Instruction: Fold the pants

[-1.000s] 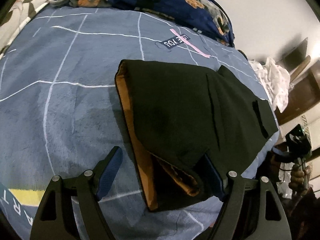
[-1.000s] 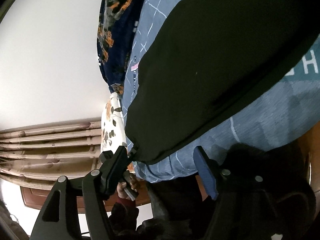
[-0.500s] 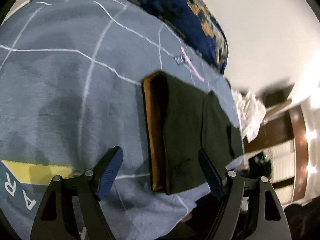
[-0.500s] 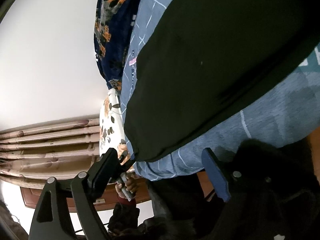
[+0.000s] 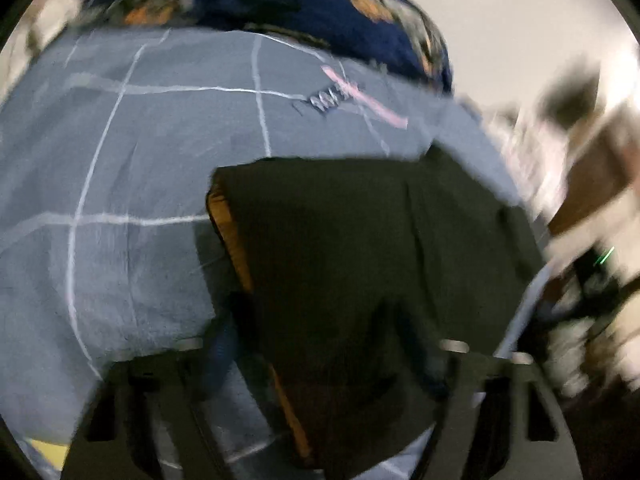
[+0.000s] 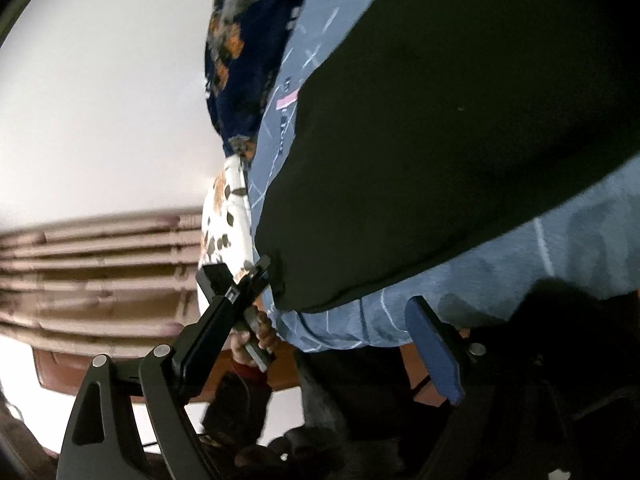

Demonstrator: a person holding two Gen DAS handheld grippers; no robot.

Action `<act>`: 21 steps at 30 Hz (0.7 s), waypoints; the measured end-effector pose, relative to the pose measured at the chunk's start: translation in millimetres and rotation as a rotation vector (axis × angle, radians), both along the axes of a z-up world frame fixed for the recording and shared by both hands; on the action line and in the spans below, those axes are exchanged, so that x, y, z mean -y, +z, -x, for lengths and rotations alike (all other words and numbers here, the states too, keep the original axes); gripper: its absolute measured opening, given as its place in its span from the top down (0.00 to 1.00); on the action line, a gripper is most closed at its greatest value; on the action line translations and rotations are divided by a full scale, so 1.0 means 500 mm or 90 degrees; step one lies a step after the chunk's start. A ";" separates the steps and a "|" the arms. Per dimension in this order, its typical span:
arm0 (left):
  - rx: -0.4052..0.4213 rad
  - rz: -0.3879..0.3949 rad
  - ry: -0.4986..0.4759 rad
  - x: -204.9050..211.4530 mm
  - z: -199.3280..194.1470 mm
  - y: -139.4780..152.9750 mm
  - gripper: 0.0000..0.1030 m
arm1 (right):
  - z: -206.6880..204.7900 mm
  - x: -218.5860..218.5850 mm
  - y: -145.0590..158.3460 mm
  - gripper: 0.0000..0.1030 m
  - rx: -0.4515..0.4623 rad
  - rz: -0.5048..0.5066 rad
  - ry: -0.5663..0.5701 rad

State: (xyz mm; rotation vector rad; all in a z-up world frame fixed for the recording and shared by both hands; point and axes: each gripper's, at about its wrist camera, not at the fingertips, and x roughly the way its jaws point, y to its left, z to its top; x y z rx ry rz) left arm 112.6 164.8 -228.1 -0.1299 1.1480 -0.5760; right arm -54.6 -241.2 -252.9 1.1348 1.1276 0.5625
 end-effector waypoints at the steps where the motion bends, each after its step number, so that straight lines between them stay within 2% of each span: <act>1: -0.003 -0.013 0.004 0.007 0.001 0.003 0.60 | -0.004 -0.007 0.005 0.16 0.007 0.018 0.014; 2: -0.006 -0.010 0.018 0.007 -0.001 0.009 0.62 | -0.011 -0.016 0.014 0.16 0.020 0.046 0.032; 5: 0.002 0.014 0.041 0.012 0.002 0.051 0.76 | -0.031 -0.035 0.049 0.16 0.075 0.136 0.075; 8: 0.009 0.055 0.052 0.038 0.010 0.115 0.82 | -0.061 -0.042 0.074 0.16 0.130 0.175 0.104; 10: 0.011 0.085 0.050 0.071 0.013 0.160 0.82 | -0.081 -0.041 0.082 0.16 0.154 0.158 0.109; 14: 0.016 0.124 0.015 0.177 0.017 0.228 0.82 | -0.119 -0.041 0.094 0.16 0.200 0.074 0.118; 17: 0.007 0.131 -0.029 0.278 0.012 0.241 0.82 | -0.139 -0.049 0.090 0.15 0.213 0.032 0.122; 21: -0.034 0.146 -0.075 0.378 0.004 0.210 0.81 | -0.151 -0.049 0.064 0.12 0.201 -0.037 0.117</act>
